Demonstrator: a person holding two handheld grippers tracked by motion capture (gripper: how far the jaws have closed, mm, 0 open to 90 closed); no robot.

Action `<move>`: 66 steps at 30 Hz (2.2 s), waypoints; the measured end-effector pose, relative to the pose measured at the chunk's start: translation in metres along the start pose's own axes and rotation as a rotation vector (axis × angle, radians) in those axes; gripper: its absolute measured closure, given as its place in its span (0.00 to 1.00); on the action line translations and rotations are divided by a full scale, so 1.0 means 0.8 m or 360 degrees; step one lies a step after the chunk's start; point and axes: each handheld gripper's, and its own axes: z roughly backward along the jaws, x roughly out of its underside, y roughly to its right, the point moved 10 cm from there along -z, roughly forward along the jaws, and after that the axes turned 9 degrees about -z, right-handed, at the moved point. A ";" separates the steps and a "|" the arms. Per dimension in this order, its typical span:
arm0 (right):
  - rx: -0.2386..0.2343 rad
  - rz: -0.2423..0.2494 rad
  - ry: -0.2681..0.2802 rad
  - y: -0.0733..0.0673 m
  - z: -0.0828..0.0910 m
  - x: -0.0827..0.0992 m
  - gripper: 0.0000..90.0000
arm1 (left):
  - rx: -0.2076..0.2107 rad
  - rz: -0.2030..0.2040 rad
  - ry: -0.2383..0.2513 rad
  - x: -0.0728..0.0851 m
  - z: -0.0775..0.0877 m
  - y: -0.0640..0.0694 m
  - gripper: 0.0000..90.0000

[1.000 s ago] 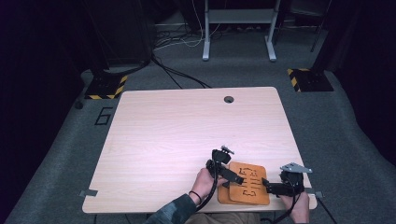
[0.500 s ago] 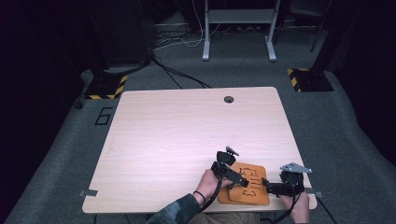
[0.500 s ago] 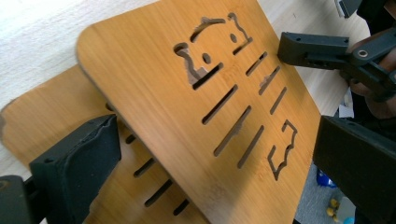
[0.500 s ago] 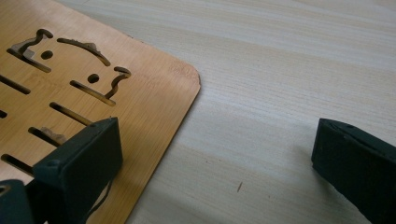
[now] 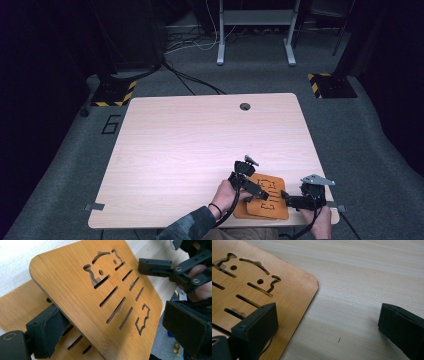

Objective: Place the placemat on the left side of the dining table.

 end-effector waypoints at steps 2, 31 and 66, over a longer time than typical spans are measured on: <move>0.0001 -0.0011 0.0001 0.001 0.000 0.000 0.02 | -0.0008 -0.0004 -0.0006 -0.002 0.003 0.003 0.08; -0.0006 -0.0098 0.0038 0.005 0.004 -0.001 0.03 | 0.0047 -0.0062 -0.0058 -0.035 0.021 0.048 0.20; -0.0024 -0.0131 0.0063 0.008 0.005 -0.003 0.04 | -0.0041 -0.0112 -0.0190 -0.064 0.021 0.074 0.47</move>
